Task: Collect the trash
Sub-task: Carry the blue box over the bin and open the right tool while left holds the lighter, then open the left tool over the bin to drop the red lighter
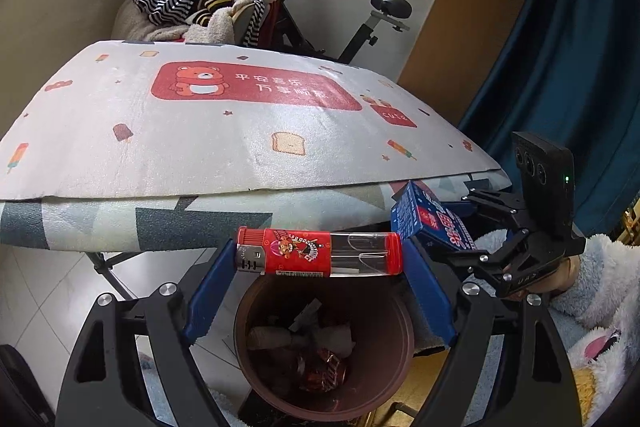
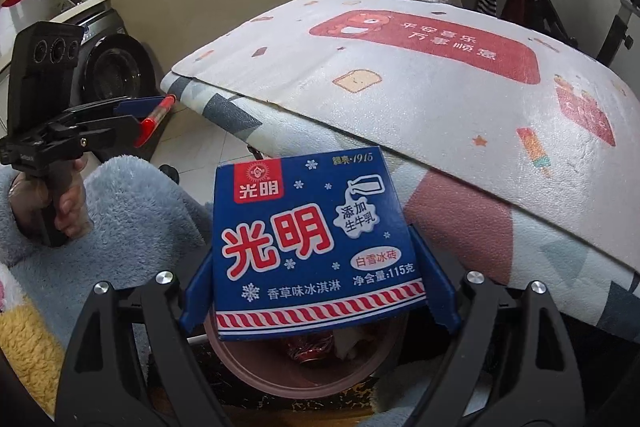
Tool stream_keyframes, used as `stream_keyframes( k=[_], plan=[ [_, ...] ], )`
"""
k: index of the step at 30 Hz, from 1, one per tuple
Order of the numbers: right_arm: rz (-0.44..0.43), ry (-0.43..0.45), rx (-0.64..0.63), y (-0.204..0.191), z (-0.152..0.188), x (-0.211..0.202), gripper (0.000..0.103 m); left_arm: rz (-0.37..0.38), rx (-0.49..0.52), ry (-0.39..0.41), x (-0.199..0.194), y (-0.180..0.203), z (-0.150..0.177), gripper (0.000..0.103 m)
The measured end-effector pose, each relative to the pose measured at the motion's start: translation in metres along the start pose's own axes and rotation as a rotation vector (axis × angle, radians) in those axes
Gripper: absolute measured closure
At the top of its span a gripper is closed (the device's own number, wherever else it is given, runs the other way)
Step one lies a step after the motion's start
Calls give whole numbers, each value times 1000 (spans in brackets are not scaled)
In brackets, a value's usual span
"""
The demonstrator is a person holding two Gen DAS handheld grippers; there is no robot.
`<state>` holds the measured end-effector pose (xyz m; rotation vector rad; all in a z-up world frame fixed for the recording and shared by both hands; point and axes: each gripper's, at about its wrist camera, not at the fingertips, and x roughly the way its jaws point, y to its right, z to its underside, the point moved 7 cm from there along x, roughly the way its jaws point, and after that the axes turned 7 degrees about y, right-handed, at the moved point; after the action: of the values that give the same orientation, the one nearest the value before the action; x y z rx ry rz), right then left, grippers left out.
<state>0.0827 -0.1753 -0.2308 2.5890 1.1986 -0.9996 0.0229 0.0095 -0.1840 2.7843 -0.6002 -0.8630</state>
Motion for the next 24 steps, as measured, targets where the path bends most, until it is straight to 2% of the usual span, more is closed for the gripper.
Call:
stream_keyframes(
  k=[1,12,15,24],
  plan=[
    [-1,-2,-3,-4,11,0,19,-5,1,3,0,-1,0,22],
    [-1,-41,-42,-5,13,16,17,-8,26,-34,10,5,3,22],
    [1,-45,-50,-6,13,16,10,-8,25,-39,13,5,3,22],
    [76,45,69,18,10,4,10,-31,53,-48,19,10,6,22]
  ],
)
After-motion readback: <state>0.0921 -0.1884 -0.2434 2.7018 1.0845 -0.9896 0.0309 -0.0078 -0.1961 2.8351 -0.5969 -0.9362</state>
